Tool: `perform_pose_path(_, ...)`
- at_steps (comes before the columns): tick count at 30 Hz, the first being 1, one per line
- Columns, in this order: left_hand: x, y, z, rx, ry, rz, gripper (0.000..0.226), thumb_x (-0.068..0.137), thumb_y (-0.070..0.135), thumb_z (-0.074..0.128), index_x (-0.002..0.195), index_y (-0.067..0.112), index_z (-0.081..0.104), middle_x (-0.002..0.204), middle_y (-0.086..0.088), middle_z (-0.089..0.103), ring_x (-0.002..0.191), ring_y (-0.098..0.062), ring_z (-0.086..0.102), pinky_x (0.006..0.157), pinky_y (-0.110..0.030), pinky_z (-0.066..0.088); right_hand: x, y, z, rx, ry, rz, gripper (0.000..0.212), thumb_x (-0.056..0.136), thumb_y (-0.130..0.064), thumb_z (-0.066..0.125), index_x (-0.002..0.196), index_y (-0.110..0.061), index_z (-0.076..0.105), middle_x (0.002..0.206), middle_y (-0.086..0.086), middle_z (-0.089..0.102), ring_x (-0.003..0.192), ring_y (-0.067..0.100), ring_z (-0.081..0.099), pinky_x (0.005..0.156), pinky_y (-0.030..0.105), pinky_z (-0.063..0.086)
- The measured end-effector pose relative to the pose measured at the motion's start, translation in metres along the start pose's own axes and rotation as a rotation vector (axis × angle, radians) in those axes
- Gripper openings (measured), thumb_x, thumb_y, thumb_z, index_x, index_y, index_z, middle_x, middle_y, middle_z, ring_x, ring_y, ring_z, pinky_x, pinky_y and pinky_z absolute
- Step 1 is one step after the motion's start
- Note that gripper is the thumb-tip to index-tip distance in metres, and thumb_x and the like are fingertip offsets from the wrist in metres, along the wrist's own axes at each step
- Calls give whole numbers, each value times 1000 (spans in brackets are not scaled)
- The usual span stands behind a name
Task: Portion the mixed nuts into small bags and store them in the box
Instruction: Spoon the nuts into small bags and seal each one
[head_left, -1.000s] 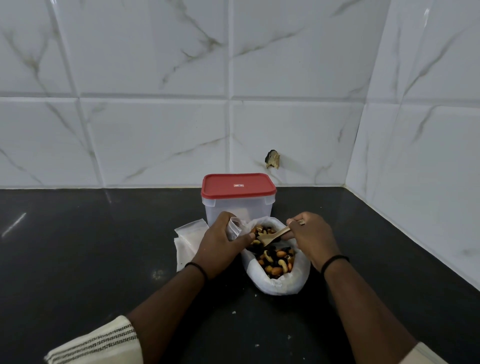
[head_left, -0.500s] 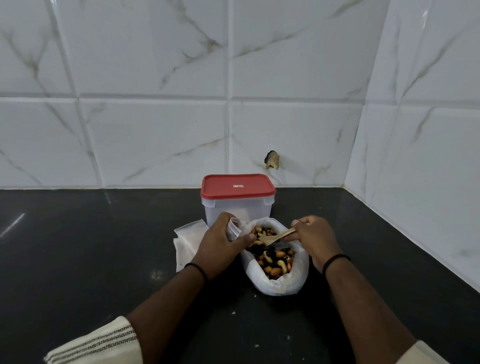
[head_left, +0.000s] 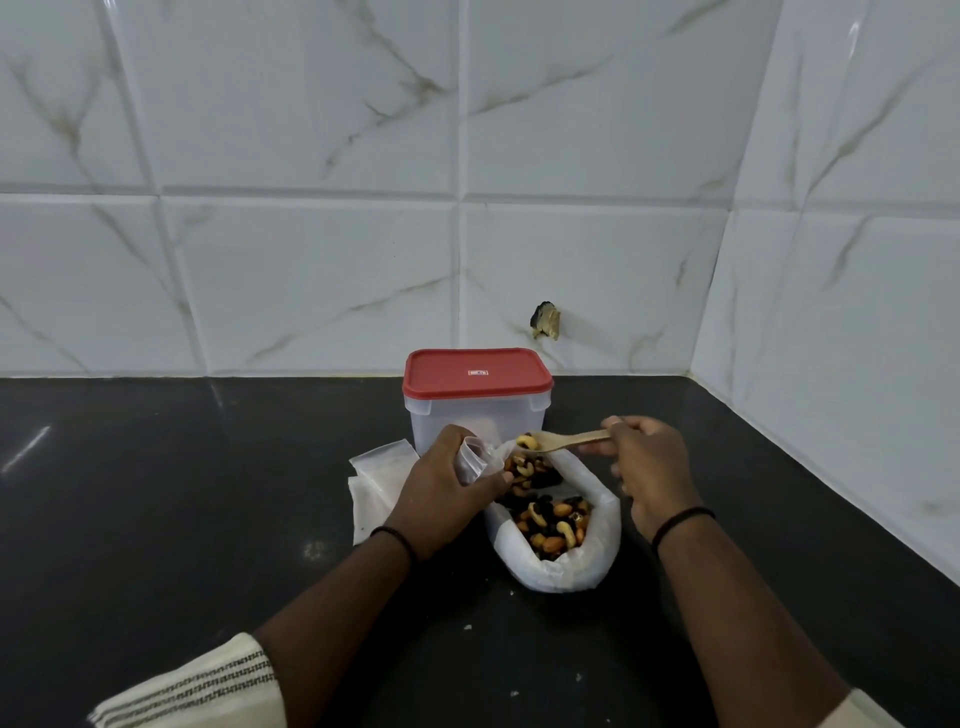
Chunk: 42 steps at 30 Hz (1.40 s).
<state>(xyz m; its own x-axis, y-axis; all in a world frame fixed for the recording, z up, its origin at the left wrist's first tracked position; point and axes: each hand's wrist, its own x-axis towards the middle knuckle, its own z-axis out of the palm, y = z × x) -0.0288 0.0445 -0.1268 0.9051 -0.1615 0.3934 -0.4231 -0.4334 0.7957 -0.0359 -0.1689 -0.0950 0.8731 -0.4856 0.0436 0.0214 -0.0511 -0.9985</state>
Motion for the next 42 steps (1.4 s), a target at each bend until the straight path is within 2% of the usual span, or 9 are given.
perform_pose_path(6,0,-1,1,-2,-6,5,34,82,30,75,105,22,51,95,10,62,83,-1,60,63,-5,43,-15,-7,14,-11,-32,-194,13,98,-23,57,102,-14,66,81,5,71,52,10,54,47,22,42)
perform_pose_path(9,1,-2,1,-41,-12,-8,36,82,30,76,105,22,50,96,9,64,86,-1,62,64,-9,46,-30,-10,21,-41,-222,-305,9,99,-18,56,105,-19,63,81,0,66,57,11,62,48,22,47)
perform_pose_path(13,1,-3,1,-24,4,-2,37,82,30,75,106,22,48,97,8,62,86,-3,60,63,-8,42,-41,-17,23,-78,-465,-364,19,100,-10,52,112,-23,57,97,-3,76,75,15,70,67,26,55)
perform_pose_path(17,2,-3,2,-19,7,-1,38,82,32,75,107,22,48,98,7,61,88,-5,59,67,-15,45,-39,-19,19,-17,-533,-353,19,100,-7,53,114,-19,60,103,-2,77,78,9,67,73,26,56)
perform_pose_path(20,1,-4,2,-37,8,-10,38,82,30,76,106,21,48,98,6,62,88,-7,61,69,-19,49,-37,-21,16,111,-512,-291,17,100,-5,54,114,-11,61,102,4,76,85,19,72,69,22,56)
perform_pose_path(26,1,-3,1,-37,5,-24,39,82,32,75,108,22,48,102,12,61,92,-5,60,66,-11,45,-34,-18,16,171,-340,-163,16,99,-15,57,107,-4,64,92,7,77,81,31,75,63,27,55)
perform_pose_path(33,2,-3,1,-51,-5,-29,39,82,31,75,108,21,48,101,9,63,92,-6,61,68,-13,45,-24,-14,14,225,-183,-141,13,99,-17,59,102,-6,66,89,14,76,68,22,73,56,27,56)
perform_pose_path(38,2,-3,1,-36,2,-24,39,82,30,75,108,20,48,99,7,62,90,-7,61,69,-16,45,-11,-7,7,-146,84,-359,13,98,-22,57,88,-20,64,79,-1,75,65,11,71,61,25,53)
perform_pose_path(42,1,-3,1,-29,5,-19,39,82,30,75,109,20,48,100,8,61,90,-6,61,68,-14,44,-12,-4,7,-356,66,-516,13,99,-21,56,89,-23,64,82,-7,72,74,7,69,66,21,52)
